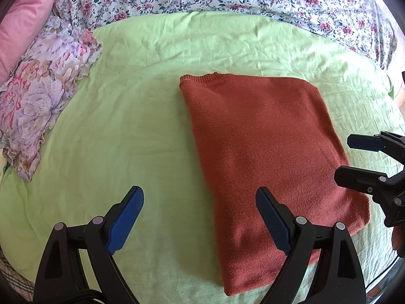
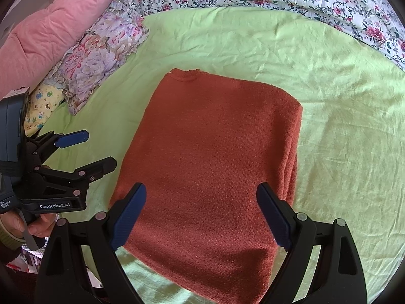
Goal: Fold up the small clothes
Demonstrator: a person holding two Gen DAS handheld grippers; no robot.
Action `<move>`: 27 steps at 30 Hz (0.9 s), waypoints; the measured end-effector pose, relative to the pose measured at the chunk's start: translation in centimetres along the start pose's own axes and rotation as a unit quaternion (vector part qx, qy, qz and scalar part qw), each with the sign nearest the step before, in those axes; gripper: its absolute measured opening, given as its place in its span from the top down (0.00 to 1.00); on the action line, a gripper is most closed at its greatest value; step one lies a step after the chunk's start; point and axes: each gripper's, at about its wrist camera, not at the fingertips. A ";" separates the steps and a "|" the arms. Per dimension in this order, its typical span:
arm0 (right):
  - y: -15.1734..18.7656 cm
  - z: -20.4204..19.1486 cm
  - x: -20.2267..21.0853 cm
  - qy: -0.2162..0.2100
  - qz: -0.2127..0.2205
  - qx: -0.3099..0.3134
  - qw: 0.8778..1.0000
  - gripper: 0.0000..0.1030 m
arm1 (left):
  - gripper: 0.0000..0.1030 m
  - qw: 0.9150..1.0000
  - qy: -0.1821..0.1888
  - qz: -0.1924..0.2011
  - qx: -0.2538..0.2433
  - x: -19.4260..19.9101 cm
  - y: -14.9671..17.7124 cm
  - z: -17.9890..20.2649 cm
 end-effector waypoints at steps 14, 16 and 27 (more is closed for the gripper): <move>0.1 0.3 0.2 0.001 0.002 -0.003 1.000 0.14 | 0.12 1.000 0.005 0.001 -0.005 0.1 -0.1 0.4; 0.1 0.5 0.3 0.000 0.002 -0.004 1.000 0.14 | 0.12 1.000 0.004 0.001 -0.005 0.1 -0.1 0.5; 0.2 1.2 0.8 -0.002 0.005 -0.007 1.000 0.14 | 0.12 1.000 0.006 0.002 -0.006 0.1 -0.2 0.7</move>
Point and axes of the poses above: each gripper's, at about its wrist camera, not at the fingertips, and x roughly against the way its jaws point, z to its right, y to its underside, and after that the axes turned 4 degrees about z, right-handed
